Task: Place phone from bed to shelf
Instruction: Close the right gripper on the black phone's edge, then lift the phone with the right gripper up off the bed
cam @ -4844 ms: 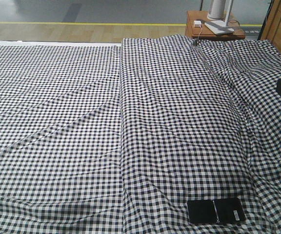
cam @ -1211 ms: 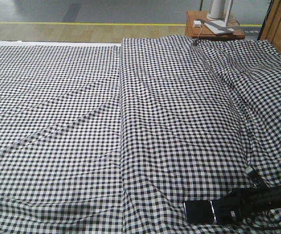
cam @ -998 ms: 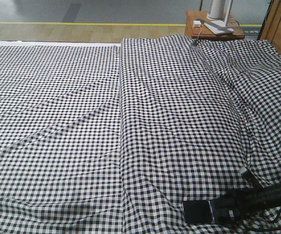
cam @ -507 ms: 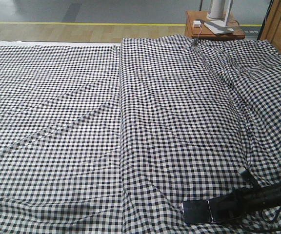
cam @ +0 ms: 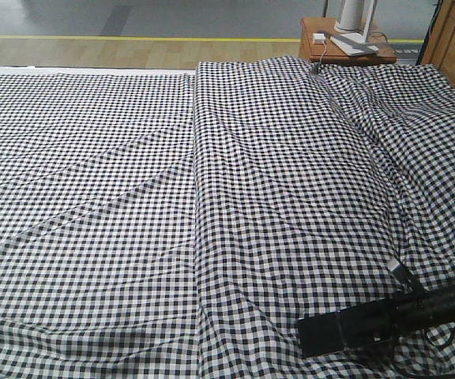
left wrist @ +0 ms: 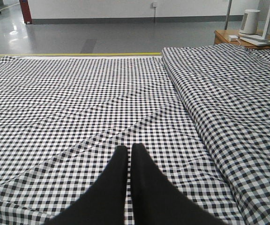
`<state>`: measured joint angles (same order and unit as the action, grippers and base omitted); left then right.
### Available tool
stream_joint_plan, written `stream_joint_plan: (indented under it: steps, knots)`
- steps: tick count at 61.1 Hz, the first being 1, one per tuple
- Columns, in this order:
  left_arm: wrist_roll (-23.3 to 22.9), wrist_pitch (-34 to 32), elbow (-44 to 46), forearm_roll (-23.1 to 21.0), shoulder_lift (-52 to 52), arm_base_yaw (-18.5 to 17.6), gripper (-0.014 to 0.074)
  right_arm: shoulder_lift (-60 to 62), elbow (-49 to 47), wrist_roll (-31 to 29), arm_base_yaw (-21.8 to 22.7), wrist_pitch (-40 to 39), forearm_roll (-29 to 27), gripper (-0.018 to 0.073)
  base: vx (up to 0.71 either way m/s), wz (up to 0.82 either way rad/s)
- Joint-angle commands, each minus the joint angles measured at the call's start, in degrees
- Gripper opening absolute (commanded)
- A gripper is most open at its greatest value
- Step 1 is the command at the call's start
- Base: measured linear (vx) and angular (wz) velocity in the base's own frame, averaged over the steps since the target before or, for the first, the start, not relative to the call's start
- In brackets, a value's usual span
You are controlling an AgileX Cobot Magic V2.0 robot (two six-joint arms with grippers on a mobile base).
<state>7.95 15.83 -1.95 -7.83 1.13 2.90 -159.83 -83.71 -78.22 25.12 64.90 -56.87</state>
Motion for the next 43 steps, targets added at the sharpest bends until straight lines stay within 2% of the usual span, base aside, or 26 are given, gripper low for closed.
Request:
stream_joint_plan:
  steps: [1, 10, 25, 43]
  knots:
    - [-0.2, -4.2, -0.2, -0.5, 0.3, -0.3, 0.0001, 5.8, -0.4, 0.8, 0.2, 9.1, 0.1, -0.0007, 0.0, 0.0]
    - [-0.2, -4.2, -0.2, -0.5, 0.3, -0.3, 0.0001, 9.5, 0.1, 4.4, 0.6, 9.1, 0.9, -0.0007, 0.0, 0.0]
    - [-0.2, -4.2, -0.2, -0.5, 0.3, -0.3, 0.0001, 18.0, 6.4, 3.1, 0.7, 9.1, -0.1, -0.0007, 0.0, 0.0]
    - [-0.2, -4.2, -0.2, -0.5, 0.3, -0.3, 0.0001, 30.9, 17.0, 0.2, 0.5, 9.1, -7.6, -0.0007, 0.0, 0.0]
